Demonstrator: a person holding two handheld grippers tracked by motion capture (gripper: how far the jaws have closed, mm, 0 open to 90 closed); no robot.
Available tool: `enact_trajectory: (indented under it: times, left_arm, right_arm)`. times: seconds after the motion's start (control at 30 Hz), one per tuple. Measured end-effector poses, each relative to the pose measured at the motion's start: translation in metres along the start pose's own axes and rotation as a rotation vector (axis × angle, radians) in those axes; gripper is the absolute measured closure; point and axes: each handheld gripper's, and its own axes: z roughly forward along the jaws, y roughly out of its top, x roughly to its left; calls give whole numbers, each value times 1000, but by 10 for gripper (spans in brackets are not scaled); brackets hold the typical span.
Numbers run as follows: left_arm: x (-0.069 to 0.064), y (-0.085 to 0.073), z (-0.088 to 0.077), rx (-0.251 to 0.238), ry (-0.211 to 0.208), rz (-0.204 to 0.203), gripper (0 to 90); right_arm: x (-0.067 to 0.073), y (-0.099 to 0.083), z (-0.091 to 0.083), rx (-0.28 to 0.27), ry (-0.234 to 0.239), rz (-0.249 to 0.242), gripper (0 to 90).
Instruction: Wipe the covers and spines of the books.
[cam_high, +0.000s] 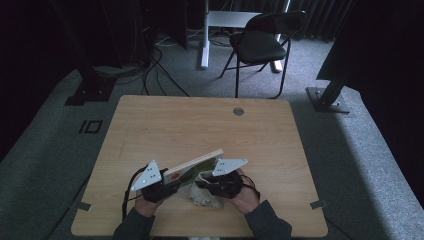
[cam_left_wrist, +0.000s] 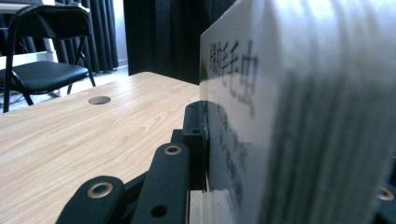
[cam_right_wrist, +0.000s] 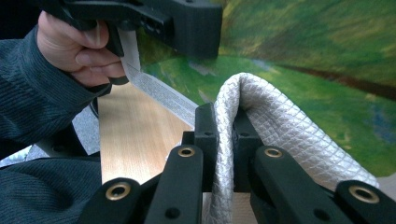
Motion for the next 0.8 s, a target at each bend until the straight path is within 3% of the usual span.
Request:
enact_trajectory:
  times: [0.8]
  left_arm:
    - [-2, -5, 5, 25, -12, 12, 779]
  right_arm:
    - [2, 7, -17, -40, -42, -15, 849]
